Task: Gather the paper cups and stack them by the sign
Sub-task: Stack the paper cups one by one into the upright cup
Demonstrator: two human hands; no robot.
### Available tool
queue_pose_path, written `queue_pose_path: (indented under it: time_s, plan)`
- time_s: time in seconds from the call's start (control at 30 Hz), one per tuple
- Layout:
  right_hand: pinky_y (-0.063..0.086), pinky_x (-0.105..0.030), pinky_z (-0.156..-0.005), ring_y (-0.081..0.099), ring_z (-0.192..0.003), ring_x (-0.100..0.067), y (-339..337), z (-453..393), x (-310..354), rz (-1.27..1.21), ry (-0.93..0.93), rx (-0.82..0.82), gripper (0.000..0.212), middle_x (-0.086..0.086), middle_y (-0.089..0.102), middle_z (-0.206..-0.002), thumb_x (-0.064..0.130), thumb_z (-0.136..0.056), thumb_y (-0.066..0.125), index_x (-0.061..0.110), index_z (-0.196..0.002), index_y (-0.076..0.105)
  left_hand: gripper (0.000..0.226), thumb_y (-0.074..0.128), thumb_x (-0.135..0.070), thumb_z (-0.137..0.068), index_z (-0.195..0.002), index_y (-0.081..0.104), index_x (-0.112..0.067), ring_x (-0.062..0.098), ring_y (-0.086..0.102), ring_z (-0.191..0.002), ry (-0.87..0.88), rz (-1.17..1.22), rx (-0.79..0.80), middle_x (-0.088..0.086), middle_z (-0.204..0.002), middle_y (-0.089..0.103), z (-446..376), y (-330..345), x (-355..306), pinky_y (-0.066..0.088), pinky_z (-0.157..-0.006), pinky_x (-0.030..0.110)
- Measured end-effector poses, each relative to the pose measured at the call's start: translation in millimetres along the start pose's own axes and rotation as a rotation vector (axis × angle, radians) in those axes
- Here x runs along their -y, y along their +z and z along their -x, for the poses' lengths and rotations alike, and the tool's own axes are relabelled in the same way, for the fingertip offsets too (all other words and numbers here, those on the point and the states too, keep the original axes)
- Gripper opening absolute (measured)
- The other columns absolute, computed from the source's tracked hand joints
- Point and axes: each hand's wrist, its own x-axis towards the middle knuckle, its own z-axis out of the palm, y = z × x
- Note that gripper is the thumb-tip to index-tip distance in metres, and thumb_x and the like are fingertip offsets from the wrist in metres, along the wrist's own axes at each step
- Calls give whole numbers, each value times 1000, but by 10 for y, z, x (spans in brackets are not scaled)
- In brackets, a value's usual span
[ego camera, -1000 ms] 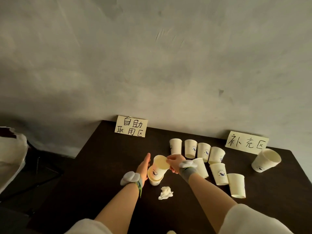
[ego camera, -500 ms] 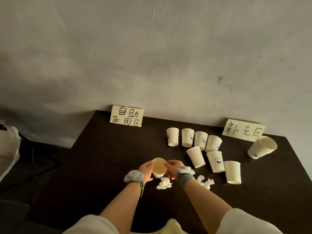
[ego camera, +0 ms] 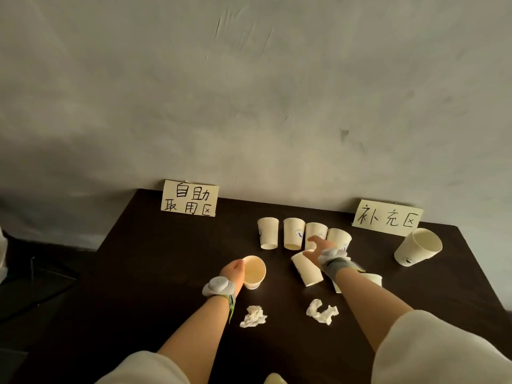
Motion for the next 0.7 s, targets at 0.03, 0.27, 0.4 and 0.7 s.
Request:
queue_pose_path:
  time_s: [0.03, 0.27, 0.4, 0.7]
  plan:
    - [40, -33, -101, 50, -128, -27, -27, -26, 11, 77, -39, 53, 49, -6, 52, -140, 34, -95, 50, 28, -143, 38, 38, 39, -33, -97, -120, 62, -15, 33, 55, -117, -2, -20, 5, 12, -125, 59, -16, 29, -21, 46, -104, 46]
    - [47, -25, -82, 65, -104, -22, 17, -135, 52, 208, -54, 187, 41, -7, 66, -117, 43, -97, 43, 12, -121, 58, 38, 36, -29, -98, -121, 61, -11, 35, 56, -116, -3, -96, 10, 15, -124, 59, -54, 126, -153, 47, -103, 45]
    - [44, -27, -72, 63, -73, -16, 90, -158, 1, 81, -41, 93, 47, 0, 67, -77, 54, -97, 31, 16, -82, 56, 40, 35, -30, -98, -123, 60, -12, 34, 54, -119, -10, -116, 22, 14, -128, 58, -50, 120, -142, 45, -105, 44]
    - [43, -24, -55, 60, -53, -13, 244, -38, -144, -244, 56, -42, 12, 1, 61, -59, 18, -87, 52, 16, -98, 47, 44, 32, -35, -100, -128, 55, -10, 35, 53, -121, -2, -181, 46, 16, -132, 55, 172, 49, -174, 45, -105, 43]
